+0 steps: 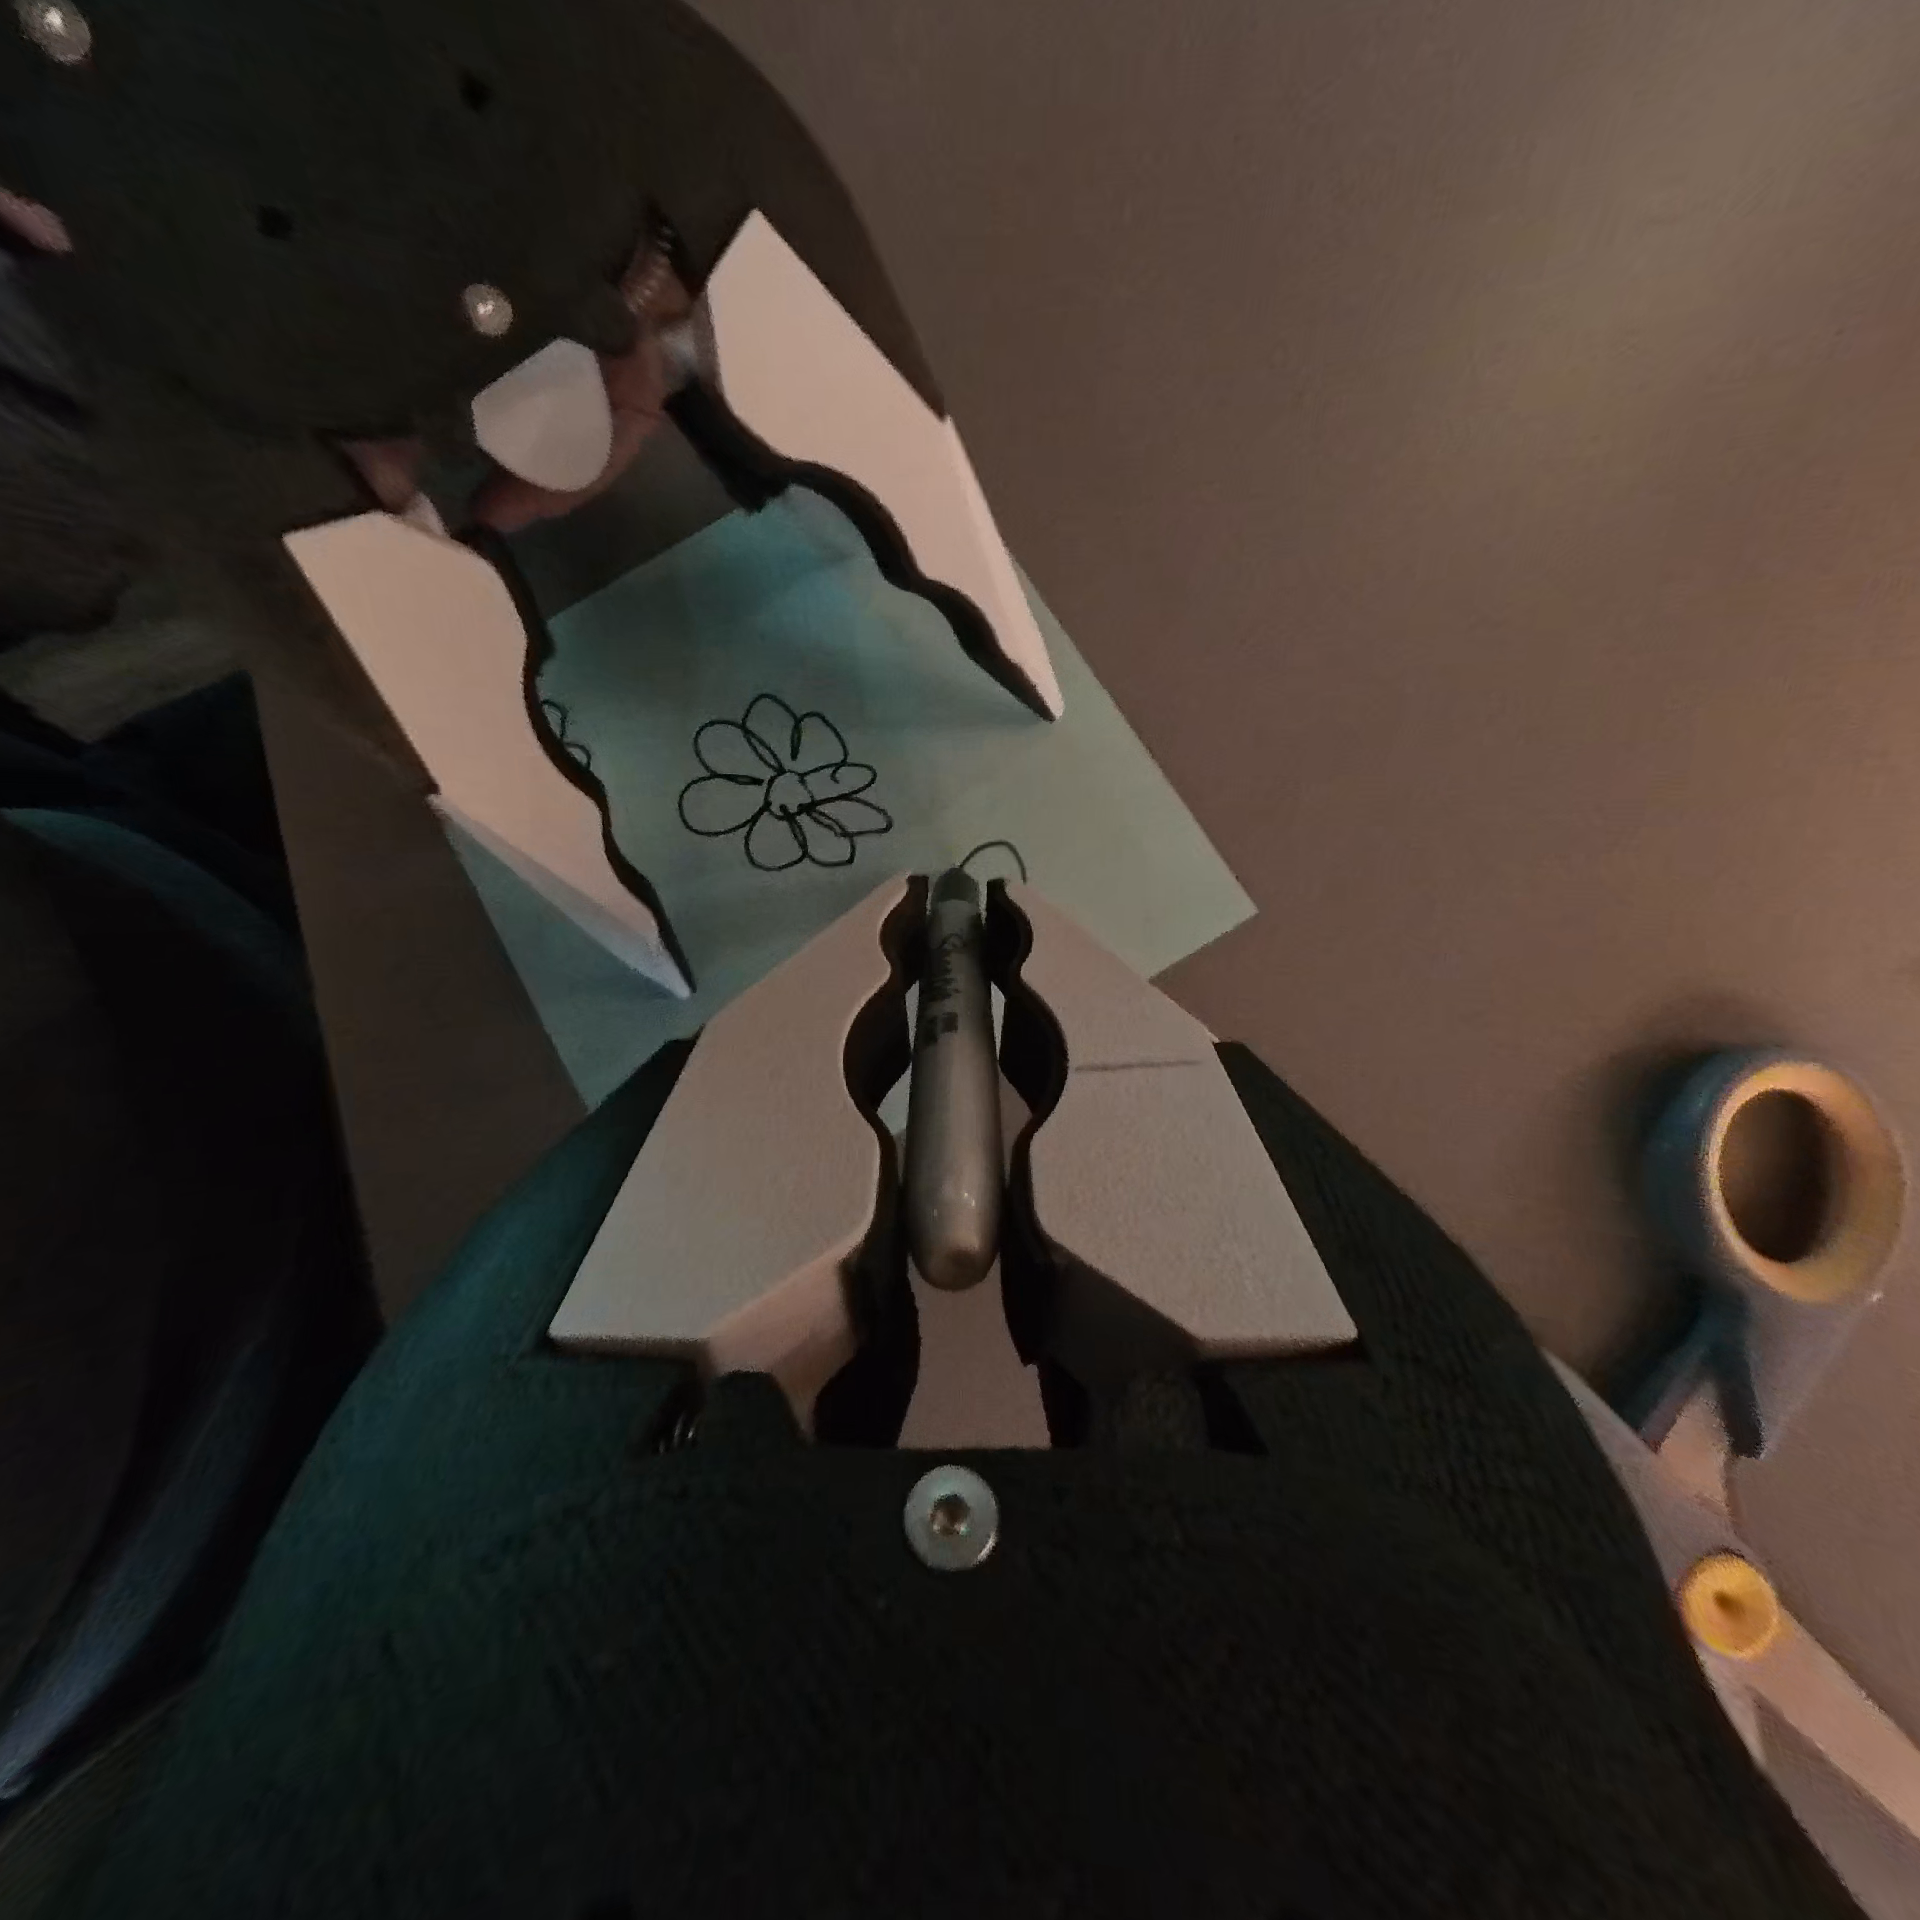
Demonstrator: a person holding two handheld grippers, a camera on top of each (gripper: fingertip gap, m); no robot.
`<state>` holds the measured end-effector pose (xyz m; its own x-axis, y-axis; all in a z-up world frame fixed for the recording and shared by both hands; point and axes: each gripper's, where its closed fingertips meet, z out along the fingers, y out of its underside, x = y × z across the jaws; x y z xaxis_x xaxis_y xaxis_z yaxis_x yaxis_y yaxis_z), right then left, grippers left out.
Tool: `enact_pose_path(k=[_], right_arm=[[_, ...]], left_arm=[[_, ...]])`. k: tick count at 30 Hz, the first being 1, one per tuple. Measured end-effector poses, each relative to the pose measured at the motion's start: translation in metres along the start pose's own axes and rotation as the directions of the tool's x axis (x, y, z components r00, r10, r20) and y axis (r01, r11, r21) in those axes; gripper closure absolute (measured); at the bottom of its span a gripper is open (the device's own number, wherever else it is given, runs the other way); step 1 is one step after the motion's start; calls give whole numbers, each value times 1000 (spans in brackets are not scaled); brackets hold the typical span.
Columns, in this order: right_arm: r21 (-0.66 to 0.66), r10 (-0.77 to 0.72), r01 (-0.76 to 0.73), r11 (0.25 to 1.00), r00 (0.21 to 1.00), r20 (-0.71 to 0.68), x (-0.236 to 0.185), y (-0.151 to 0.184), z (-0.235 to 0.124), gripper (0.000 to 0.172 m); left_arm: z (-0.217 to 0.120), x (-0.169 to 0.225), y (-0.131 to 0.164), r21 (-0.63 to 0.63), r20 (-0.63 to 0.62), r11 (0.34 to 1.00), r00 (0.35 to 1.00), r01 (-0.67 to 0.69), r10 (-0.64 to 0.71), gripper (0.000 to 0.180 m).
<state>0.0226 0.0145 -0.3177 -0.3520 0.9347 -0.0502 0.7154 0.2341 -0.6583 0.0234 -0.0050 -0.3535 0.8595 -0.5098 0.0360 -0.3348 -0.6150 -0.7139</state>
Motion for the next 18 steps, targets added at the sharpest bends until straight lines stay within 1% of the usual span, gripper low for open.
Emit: enact_pose_path(k=[6,7,10,12,18], right_arm=[[-24,11,-11,1000,1000,1,-10,14,-12,163],[-18,10,-10,1000,1000,-5,-10,14,-13,162],[54,34,-32,998,999,-40,-2,5,-16,163],[60,34,-29,998,997,-74,5,4,-15,163],[58,39,-35,998,997,-72,7,6,-7,163]], left_arm=[[0,0,0,4,0,1000,1000,-1,1,79],[0,0,0,4,0,1000,1000,-1,1,79],[0,0,0,5,0,1000,1000,-1,1,79],[0,0,0,6,0,1000,1000,-1,1,79],[0,0,0,11,0,1000,1000,-1,1,79]])
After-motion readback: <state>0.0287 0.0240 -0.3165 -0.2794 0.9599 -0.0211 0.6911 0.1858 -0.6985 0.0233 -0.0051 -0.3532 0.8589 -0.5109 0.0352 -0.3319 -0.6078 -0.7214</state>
